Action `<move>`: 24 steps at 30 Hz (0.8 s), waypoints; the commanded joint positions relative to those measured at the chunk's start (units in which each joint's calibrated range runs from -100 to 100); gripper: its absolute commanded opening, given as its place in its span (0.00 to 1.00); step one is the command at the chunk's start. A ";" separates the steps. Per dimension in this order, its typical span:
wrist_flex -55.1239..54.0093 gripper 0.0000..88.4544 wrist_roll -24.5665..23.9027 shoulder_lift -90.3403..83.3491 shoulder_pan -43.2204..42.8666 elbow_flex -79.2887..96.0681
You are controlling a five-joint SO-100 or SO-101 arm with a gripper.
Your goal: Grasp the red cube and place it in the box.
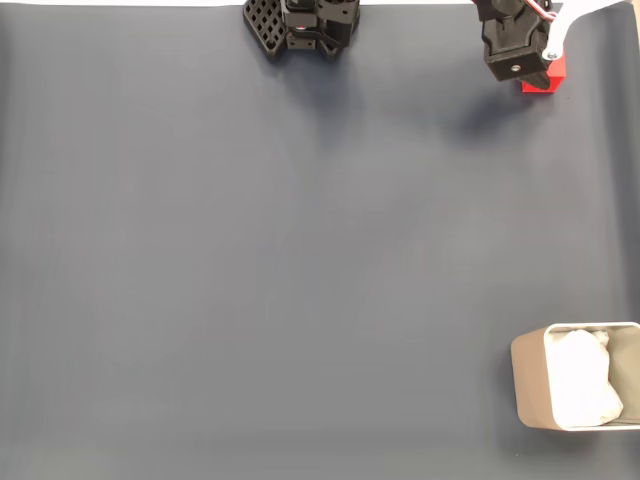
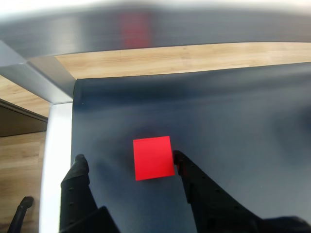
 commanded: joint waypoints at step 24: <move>-1.41 0.18 0.29 0.87 -1.23 -1.15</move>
